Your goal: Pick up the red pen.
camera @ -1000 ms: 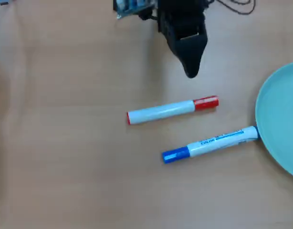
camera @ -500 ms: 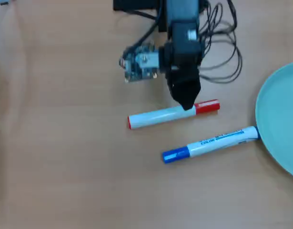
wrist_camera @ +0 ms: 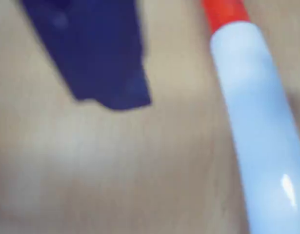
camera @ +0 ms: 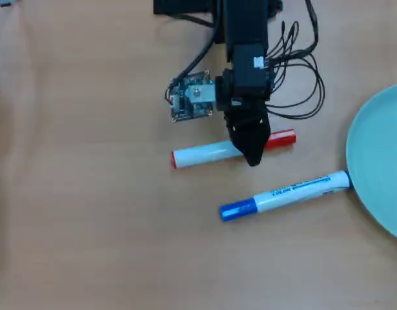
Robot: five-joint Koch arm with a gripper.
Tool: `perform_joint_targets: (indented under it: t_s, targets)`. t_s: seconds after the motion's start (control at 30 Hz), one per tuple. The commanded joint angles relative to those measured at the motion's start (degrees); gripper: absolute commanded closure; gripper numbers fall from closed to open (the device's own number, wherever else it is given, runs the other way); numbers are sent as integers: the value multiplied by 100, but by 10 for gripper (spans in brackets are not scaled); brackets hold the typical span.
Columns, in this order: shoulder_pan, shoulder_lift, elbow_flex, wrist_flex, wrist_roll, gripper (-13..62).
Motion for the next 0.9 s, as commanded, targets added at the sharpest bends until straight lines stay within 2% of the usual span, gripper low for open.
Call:
perform_joint_targets:
  t_s: [0.0,0.23,0.43,0.87]
  targets:
    - [26,53,-211,-202,-18,-63]
    - [149,18,-141,-475,26,-60]
    - [202,-211,-88,-817,809,-55]
    - [316,-360,483,-1767,782,-54]
